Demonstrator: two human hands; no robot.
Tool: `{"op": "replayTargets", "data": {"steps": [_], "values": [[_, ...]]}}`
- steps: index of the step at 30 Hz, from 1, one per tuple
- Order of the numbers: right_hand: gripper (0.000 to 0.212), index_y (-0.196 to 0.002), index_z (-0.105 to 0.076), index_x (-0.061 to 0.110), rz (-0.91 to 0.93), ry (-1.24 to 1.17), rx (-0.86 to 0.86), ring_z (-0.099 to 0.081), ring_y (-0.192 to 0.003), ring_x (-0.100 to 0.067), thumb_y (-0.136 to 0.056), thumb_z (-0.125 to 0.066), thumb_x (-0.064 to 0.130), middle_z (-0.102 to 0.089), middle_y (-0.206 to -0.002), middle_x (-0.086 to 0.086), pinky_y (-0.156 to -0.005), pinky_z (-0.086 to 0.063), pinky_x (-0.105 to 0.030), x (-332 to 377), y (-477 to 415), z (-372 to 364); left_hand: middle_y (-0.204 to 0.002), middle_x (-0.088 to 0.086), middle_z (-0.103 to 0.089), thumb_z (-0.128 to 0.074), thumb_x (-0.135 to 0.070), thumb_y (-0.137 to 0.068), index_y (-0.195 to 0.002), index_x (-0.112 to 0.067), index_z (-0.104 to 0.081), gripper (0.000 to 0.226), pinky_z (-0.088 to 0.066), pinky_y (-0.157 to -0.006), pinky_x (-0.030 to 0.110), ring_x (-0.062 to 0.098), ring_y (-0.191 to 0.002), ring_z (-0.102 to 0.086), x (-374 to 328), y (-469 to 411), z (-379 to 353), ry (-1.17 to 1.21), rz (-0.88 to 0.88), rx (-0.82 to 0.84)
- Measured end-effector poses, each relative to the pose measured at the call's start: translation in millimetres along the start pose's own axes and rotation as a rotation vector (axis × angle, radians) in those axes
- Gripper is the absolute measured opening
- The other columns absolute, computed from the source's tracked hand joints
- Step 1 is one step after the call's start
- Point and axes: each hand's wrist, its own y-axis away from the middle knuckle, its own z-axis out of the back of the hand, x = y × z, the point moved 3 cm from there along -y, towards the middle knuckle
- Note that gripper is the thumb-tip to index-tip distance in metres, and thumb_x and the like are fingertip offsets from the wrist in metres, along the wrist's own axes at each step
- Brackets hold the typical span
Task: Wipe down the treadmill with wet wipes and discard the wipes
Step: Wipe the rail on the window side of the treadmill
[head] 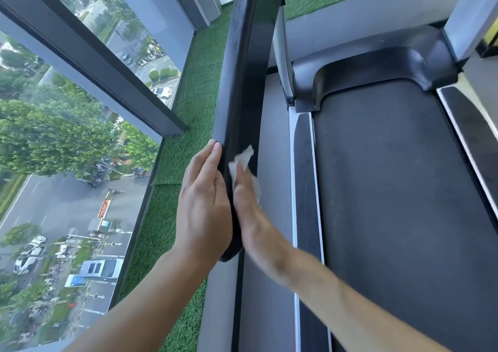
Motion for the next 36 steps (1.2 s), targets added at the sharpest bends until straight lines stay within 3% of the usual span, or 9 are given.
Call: {"op": "replayTargets", "data": {"steps": [4, 12, 15, 19, 23, 26, 31, 34, 36], "values": [[0.066, -0.151, 0.009, 0.054, -0.019, -0.038, 0.08, 0.018, -0.147, 0.004, -0.093, -0.016, 0.074, 0.012, -0.164, 0.023, -0.126, 0.001, -0.043, -14.0, 21.4, -5.0, -0.15, -0.012, -0.043, -0.031, -0.018, -0.098, -0.146, -0.014, -0.047, 0.051, -0.029, -0.117, 0.03, 0.001, -0.14, -0.034, 0.4, -0.4, -0.5, 0.007, 0.001, 0.007], [0.079, -0.158, 0.002, 0.038, -0.088, 0.016, 0.034, 0.012, -0.148, 0.006, -0.091, -0.015, 0.075, 0.008, -0.164, 0.022, -0.125, 0.003, -0.032, -24.5, 21.2, -8.7, -0.15, -0.01, -0.044, -0.032, -0.014, -0.099, -0.146, -0.013, -0.047, 0.05, -0.029, -0.116, 0.029, 0.003, -0.14, -0.035, -2.1, 1.2, 0.4, 0.001, -0.002, -0.004], [0.096, -0.155, -0.019, 0.029, -0.224, -0.039, -0.088, -0.006, -0.15, 0.001, -0.081, -0.019, 0.09, -0.008, -0.165, 0.017, -0.12, -0.008, -0.02, -34.8, 11.1, -5.6, -0.15, -0.01, -0.044, -0.031, -0.016, -0.098, -0.146, -0.014, -0.048, 0.051, -0.03, -0.116, 0.03, 0.003, -0.14, -0.035, -3.6, 0.8, 0.2, 0.007, -0.003, -0.005], [0.083, -0.156, 0.0, 0.045, -0.145, -0.054, -0.011, 0.011, -0.145, 0.012, -0.086, -0.018, 0.085, 0.004, -0.161, 0.031, -0.124, 0.004, -0.034, -31.4, -5.9, 8.8, -0.149, -0.009, -0.045, -0.032, -0.014, -0.097, -0.145, -0.012, -0.048, 0.051, -0.03, -0.116, 0.031, 0.004, -0.14, -0.036, -2.5, 0.2, 0.0, 0.014, -0.008, -0.007], [0.068, -0.158, 0.004, 0.035, -0.222, -0.04, -0.022, 0.009, -0.15, 0.003, -0.102, -0.02, 0.063, 0.005, -0.165, 0.019, -0.124, 0.001, -0.033, -33.3, 20.9, -3.4, -0.149, -0.009, -0.045, -0.031, -0.014, -0.098, -0.145, -0.011, -0.049, 0.05, -0.031, -0.116, 0.032, 0.006, -0.14, -0.037, -3.0, 0.9, 0.1, 0.031, -0.012, -0.007], [0.074, -0.154, 0.009, 0.048, -0.148, -0.063, 0.057, 0.017, -0.142, 0.017, -0.091, -0.016, 0.077, 0.012, -0.157, 0.038, -0.123, 0.006, -0.033, -37.9, 48.0, -13.4, -0.149, -0.01, -0.045, -0.031, -0.013, -0.099, -0.145, -0.012, -0.048, 0.049, -0.031, -0.117, 0.033, 0.006, -0.14, -0.037, -1.8, 0.6, 0.2, 0.036, -0.009, -0.001], [0.094, -0.156, -0.001, 0.046, -0.173, -0.097, -0.029, 0.01, -0.146, 0.01, -0.077, -0.018, 0.093, 0.002, -0.163, 0.027, -0.125, 0.001, -0.039, -34.9, 13.0, -4.9, -0.15, -0.01, -0.044, -0.031, -0.014, -0.098, -0.145, -0.012, -0.048, 0.051, -0.03, -0.116, 0.031, 0.005, -0.14, -0.036, -1.8, 0.8, 0.4, 0.028, -0.006, 0.004], [0.086, -0.157, -0.015, 0.037, -0.137, -0.102, -0.052, -0.002, -0.151, 0.0, -0.086, -0.033, 0.082, -0.012, -0.165, 0.016, -0.124, -0.008, -0.032, -44.1, 30.9, -24.5, -0.149, -0.008, -0.045, -0.031, -0.013, -0.099, -0.145, -0.011, -0.048, 0.05, -0.031, -0.116, 0.034, 0.006, -0.14, -0.037, -1.3, 0.7, 0.3, 0.032, -0.014, 0.008], [0.062, -0.155, -0.024, 0.031, -0.088, -0.085, -0.097, -0.01, -0.15, 0.002, -0.101, -0.048, 0.047, -0.02, -0.163, 0.017, -0.121, -0.015, -0.02, -44.0, 54.0, -26.2, -0.149, -0.008, -0.045, -0.03, -0.013, -0.099, -0.145, -0.011, -0.047, 0.05, -0.031, -0.117, 0.034, 0.006, -0.14, -0.036, -0.5, 0.6, 0.0, 0.03, -0.011, 0.013]]}}
